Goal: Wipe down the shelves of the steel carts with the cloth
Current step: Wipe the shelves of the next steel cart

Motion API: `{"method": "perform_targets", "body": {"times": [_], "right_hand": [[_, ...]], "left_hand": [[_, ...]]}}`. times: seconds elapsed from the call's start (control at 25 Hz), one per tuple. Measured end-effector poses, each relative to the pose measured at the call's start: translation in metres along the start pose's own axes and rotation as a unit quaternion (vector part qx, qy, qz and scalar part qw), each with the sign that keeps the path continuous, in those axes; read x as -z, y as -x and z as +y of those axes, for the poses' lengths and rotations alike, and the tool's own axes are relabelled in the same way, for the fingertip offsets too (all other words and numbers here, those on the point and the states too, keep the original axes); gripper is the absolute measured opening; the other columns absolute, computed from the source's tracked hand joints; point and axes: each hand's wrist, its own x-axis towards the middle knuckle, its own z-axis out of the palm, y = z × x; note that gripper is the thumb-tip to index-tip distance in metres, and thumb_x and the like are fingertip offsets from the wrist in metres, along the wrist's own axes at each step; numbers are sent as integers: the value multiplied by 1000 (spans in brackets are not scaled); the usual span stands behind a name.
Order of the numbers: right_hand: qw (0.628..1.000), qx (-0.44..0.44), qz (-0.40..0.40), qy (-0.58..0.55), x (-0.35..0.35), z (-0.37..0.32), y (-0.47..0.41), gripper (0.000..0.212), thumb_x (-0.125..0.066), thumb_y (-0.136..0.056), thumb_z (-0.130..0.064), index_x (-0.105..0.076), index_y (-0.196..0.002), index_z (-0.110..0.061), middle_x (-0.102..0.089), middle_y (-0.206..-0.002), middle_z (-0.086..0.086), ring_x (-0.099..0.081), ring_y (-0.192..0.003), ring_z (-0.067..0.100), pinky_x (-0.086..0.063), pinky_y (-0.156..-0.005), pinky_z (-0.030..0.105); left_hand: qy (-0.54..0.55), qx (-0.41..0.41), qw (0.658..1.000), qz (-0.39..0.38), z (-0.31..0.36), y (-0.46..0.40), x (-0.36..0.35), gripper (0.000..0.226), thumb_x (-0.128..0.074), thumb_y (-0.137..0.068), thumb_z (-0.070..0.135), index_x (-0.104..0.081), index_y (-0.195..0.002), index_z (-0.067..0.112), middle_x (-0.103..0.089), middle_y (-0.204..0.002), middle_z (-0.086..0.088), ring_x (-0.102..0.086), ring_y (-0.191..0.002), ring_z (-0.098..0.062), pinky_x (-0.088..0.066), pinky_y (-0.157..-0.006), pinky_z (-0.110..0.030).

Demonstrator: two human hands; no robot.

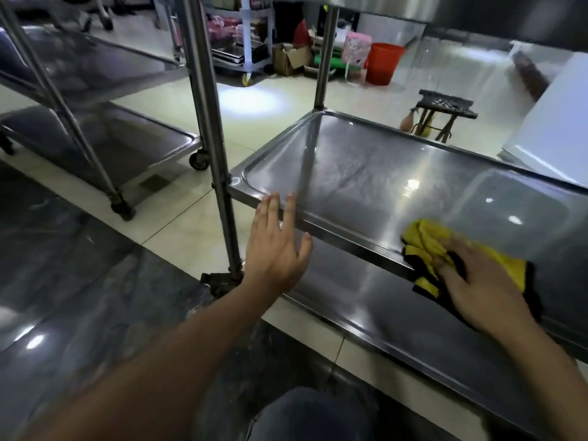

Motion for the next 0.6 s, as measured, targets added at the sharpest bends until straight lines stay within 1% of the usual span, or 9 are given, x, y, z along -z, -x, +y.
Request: {"method": "perform_targets", "body": {"times": [0.08, 0.16, 0.24, 0.28, 0.36, 0.4, 0.52, 0.6], "right_hand": [[996, 49, -64, -37, -13, -31, -31, 48, -50, -104, -35, -45, -150, -28, -35, -162, 4, -27, -151, 22, -15, -122, 34], [990, 94, -95, -46, -30, -56, -59, 48, -48, -104, -37, -41, -152, -33, -29, -165, 1, -20, -154, 18, -10, -124, 33], [988, 120, -89, -41, -46, -77, -83, 48, -46, -105, -39, -41, -152, -35, -28, -166, 2, -20, -154, 18, -11, -126, 35], [988, 125, -85, -36, -53, -86, -95, 49, -45, -104, -42, -40, -152, -35, -28, -166, 1, -21, -154, 18, -12, -126, 37], [988, 128, -79, -23, -63, -106, -120, 50, -42, -104, -48, -40, -153, -36, -28, -166, 1, -22, -154, 20, -16, -126, 42], [990, 123, -70, -12, -68, -116, -134, 51, -41, -104, -49, -39, -153, -35, -29, -165, 1, -23, -153, 21, -17, -125, 44], [994, 96, -46, 14, -82, -146, -168, 53, -37, -105, -50, -36, -155, -31, -28, -166, 4, -25, -152, 25, -18, -125, 43], [991, 116, -57, 18, -91, -171, -176, 53, -36, -105, -51, -34, -155, -33, -28, -166, 3, -25, -152, 26, -18, -125, 42]], "left_hand": [[33, -6, 999, 17, -5, 0, 4, 72, -28, -96, 47, -24, -156, 7, -26, -164, -18, -15, -155, -27, -2, -126, -34], [54, -16, 998, 27, -13, 2, 9, 64, -34, -95, 38, -34, -150, 5, -33, -160, -18, -23, -152, -27, -1, -123, -30], [73, -35, 996, 32, -19, 2, 10, 59, -39, -94, 30, -41, -146, 3, -38, -157, -19, -27, -151, -28, -5, -126, -28], [86, -44, 995, 38, -20, 2, 11, 56, -42, -92, 26, -44, -143, 2, -41, -155, -20, -29, -149, -29, -11, -127, -30], [100, -47, 993, 45, -19, 1, 13, 53, -44, -91, 24, -49, -138, 1, -45, -150, -21, -34, -146, -31, -25, -125, -40], [99, -44, 993, 43, -18, 0, 15, 52, -43, -91, 25, -50, -137, 1, -46, -149, -21, -36, -144, -32, -29, -122, -43], [81, -40, 996, 27, -15, -2, 20, 56, -37, -90, 30, -49, -138, 2, -45, -150, -21, -36, -144, -32, -31, -121, -44], [70, -42, 997, 13, -14, -3, 21, 58, -35, -90, 32, -48, -138, 1, -43, -150, -22, -34, -145, -33, -30, -122, -44]]}}
